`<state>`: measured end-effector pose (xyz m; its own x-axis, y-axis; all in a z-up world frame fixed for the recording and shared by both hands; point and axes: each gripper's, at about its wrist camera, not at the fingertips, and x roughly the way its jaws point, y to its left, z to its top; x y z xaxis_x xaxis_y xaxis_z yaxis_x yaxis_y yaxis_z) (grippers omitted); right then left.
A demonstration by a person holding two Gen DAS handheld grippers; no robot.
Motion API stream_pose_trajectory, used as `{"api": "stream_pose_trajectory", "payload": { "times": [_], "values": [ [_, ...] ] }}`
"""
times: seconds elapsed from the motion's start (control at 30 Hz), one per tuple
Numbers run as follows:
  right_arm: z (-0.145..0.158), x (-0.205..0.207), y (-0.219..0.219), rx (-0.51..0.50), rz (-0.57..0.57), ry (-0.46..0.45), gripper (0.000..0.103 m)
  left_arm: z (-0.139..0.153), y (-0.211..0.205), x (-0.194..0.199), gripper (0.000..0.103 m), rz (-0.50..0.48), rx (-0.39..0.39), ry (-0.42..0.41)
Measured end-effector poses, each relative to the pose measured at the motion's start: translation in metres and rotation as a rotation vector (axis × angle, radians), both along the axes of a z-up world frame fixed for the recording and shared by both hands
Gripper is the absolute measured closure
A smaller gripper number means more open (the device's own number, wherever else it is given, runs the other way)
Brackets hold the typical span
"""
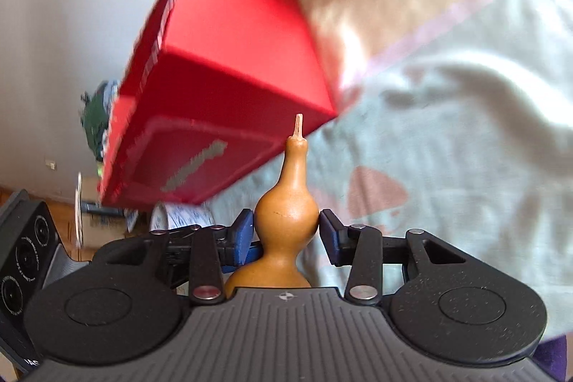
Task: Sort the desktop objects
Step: 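Lift and carry the gourd with the right tool over the red box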
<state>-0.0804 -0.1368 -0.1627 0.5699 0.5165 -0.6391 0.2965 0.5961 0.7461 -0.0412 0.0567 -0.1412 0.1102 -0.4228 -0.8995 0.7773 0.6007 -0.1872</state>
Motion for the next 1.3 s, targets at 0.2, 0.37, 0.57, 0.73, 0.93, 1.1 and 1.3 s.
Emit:
{"api": "stream_pose_trajectory", "payload": {
  "times": [0.2,0.37,0.57,0.73,0.93,1.1,1.3],
  "values": [
    [0.043,-0.022,-0.028,-0.058,-0.126,-0.097,0.059,0.043,-0.028,-0.004,0.045,-0.089,-0.091,-0.09],
    [0.092,-0.022,-0.046,-0.11,-0.169,-0.238,0.059,0.088,-0.038,0.004,0.045,-0.119,-0.18,-0.167],
    [0.135,0.024,-0.036,-0.2,-0.096,-0.37,0.059,0.129,-0.026,0.033,0.045,-0.058,-0.216,-0.276],
    [0.151,0.075,-0.013,-0.226,-0.002,-0.436,0.059,0.145,0.001,0.059,0.044,0.009,-0.19,-0.343],
    [0.142,0.121,0.015,-0.234,0.102,-0.433,0.059,0.131,0.034,0.094,0.045,0.096,-0.149,-0.338],
    [0.119,0.149,0.038,-0.264,0.16,-0.35,0.06,0.092,0.04,0.13,0.045,0.128,-0.104,-0.256],
    [0.091,0.178,0.057,-0.311,0.212,-0.206,0.06,0.052,0.039,0.159,0.044,0.119,-0.04,-0.123]
  ]
}}
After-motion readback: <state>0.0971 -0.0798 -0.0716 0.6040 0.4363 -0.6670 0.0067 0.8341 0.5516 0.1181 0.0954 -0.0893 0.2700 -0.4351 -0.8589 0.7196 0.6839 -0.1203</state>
